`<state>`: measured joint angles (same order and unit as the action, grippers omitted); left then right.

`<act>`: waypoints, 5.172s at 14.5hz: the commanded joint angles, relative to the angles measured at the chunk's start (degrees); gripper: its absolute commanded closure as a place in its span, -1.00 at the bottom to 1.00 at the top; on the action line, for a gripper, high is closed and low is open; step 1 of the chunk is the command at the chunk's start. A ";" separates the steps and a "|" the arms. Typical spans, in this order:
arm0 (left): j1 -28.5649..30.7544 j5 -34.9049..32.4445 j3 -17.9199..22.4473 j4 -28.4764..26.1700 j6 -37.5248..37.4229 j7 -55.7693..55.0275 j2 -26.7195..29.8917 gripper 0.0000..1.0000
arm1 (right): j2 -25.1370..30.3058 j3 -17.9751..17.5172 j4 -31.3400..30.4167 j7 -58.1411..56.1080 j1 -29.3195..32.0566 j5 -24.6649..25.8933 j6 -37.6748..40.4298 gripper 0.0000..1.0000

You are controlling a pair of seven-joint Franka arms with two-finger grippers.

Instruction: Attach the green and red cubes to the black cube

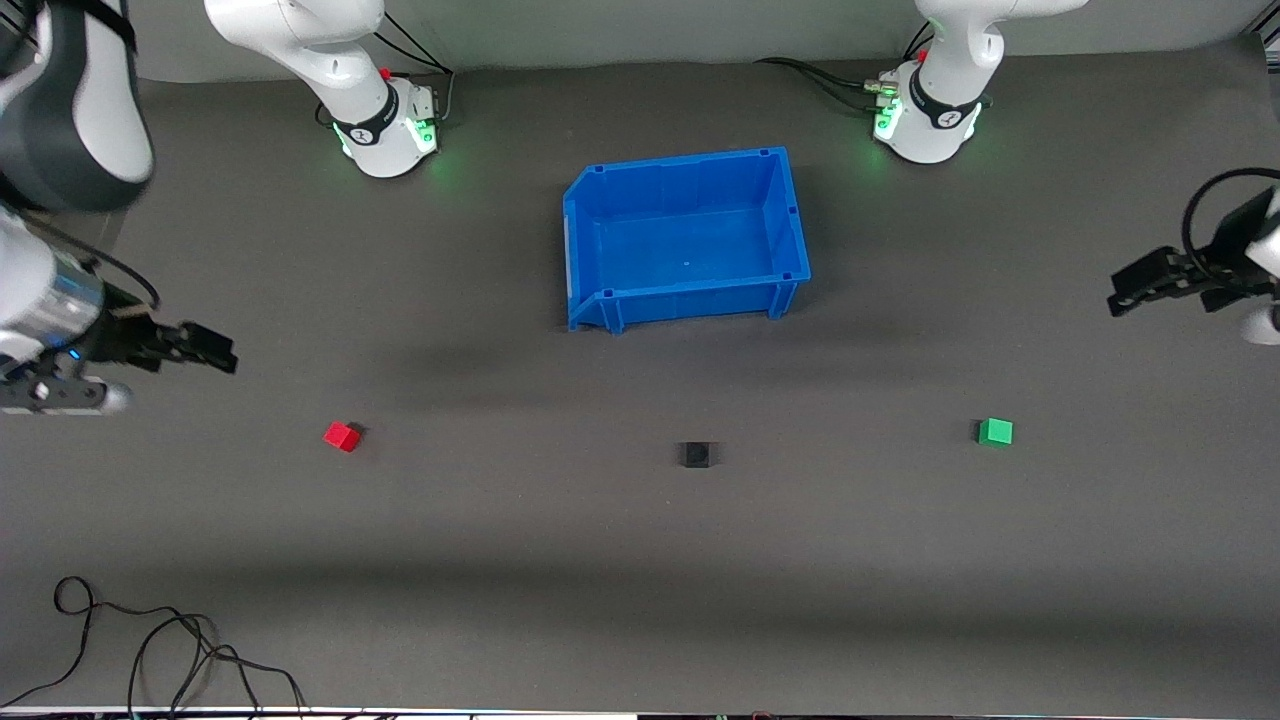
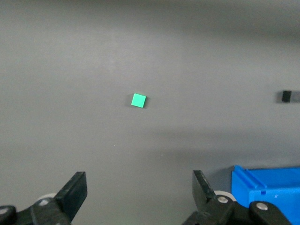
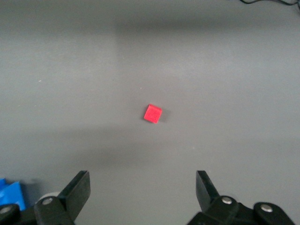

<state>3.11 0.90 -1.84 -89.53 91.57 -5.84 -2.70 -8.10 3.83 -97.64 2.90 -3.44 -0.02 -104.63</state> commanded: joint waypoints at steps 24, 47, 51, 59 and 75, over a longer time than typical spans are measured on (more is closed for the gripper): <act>10.86 27.57 -0.09 -14.61 27.32 -55.69 -20.49 -1.00 | -25.03 0.82 -12.49 7.29 1.07 -10.88 -35.55 -0.99; 10.16 30.83 -0.45 -20.42 40.01 -39.78 -29.90 0.13 | -23.80 0.65 -9.78 27.99 -4.54 -10.88 -33.28 1.00; 10.16 31.18 -0.36 -20.07 39.40 -39.86 -29.73 0.90 | -24.42 0.47 -4.51 44.51 -9.90 -11.05 -29.84 1.00; 10.87 31.80 0.00 -9.26 25.59 -56.09 -27.89 0.90 | -32.85 0.12 14.91 82.22 -18.09 -18.36 -22.38 1.00; -22.61 38.39 -0.80 -11.19 55.98 -79.41 -32.62 0.94 | -49.89 0.21 36.01 118.29 -31.71 -12.99 -19.65 1.00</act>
<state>-16.36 38.51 -3.82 -100.70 143.97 -83.44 -33.83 -53.35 3.37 -69.17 116.95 -34.36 -14.17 -125.83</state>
